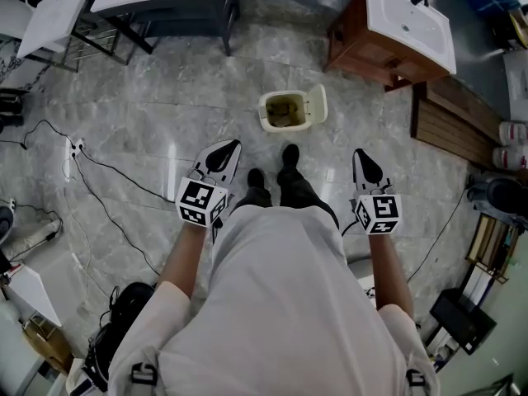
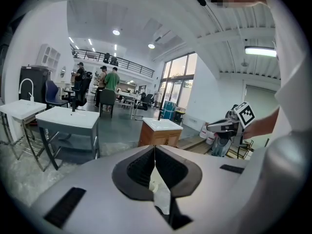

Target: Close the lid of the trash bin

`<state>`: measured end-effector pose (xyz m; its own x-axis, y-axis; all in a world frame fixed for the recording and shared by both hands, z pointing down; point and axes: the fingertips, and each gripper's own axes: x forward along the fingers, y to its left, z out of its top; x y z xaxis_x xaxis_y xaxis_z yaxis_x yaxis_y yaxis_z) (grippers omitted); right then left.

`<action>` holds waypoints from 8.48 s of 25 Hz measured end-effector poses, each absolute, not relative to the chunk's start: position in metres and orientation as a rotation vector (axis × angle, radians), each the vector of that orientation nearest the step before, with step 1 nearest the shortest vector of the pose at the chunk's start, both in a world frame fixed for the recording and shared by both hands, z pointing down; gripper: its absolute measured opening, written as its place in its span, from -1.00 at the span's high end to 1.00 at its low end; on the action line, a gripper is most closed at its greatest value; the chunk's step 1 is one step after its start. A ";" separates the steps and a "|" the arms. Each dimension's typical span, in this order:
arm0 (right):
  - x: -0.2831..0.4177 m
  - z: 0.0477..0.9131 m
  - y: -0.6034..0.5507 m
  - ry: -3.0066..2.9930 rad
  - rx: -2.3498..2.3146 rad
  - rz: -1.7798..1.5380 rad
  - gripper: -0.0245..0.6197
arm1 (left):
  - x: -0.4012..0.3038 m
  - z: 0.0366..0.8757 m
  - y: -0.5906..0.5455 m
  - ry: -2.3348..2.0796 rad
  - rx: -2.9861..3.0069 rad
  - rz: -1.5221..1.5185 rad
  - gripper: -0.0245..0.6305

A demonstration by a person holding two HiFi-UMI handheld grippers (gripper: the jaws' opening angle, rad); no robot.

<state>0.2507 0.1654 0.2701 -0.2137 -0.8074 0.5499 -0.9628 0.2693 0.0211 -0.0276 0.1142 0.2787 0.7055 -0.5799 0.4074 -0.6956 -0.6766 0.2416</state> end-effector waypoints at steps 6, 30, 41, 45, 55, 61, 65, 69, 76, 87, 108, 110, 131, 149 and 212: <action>0.266 0.285 0.135 -2.120 1.525 0.471 0.83 | -0.010 0.282 0.098 -1.042 2.507 0.424 0.87; 0.316 0.445 0.033 -2.153 1.096 0.681 0.82 | 0.069 0.357 0.061 -1.120 2.302 0.526 0.87; 0.326 0.547 0.012 -2.092 0.988 0.847 0.82 | 0.088 0.399 0.053 -1.120 2.224 0.577 0.87; 0.328 0.581 0.007 -2.061 0.961 0.898 0.79 | 0.088 0.412 0.052 -1.121 2.193 0.584 0.87; 0.331 0.655 0.012 -1.946 0.939 1.051 0.62 | 0.082 0.440 0.051 -1.091 2.123 0.585 0.87; 0.330 0.687 0.023 -1.872 0.948 1.112 0.54 | 0.079 0.454 0.053 -1.051 2.116 0.591 0.87; 0.327 0.698 0.026 -1.845 0.963 1.129 0.52 | 0.073 0.464 0.053 -1.042 2.106 0.584 0.87; 0.321 0.698 0.026 -1.841 0.983 1.111 0.53 | 0.064 0.474 0.054 -1.043 2.089 0.573 0.87; 0.299 0.697 0.026 -1.854 0.970 1.087 0.52 | 0.044 0.493 0.053 -1.045 2.072 0.569 0.87; 0.243 0.710 0.024 -1.897 0.897 1.061 0.50 | 0.019 0.523 0.045 -1.060 2.047 0.568 0.87; 0.151 0.767 0.028 -1.926 0.701 1.007 0.51 | 0.001 0.567 0.037 -1.057 2.012 0.529 0.87; 0.145 0.775 0.028 -1.924 0.677 0.994 0.51 | -0.001 0.571 0.035 -1.059 2.009 0.526 0.87; 0.111 0.851 0.031 -1.858 0.559 0.782 0.56 | -0.027 0.609 0.035 -1.060 1.960 0.514 0.87; 0.112 0.896 0.024 -1.725 0.640 0.780 0.77 | -0.046 0.635 0.038 -1.053 1.937 0.508 0.87; 0.167 0.389 0.092 -2.130 1.361 0.620 0.83 | -0.029 0.359 0.083 -0.967 2.371 0.460 0.87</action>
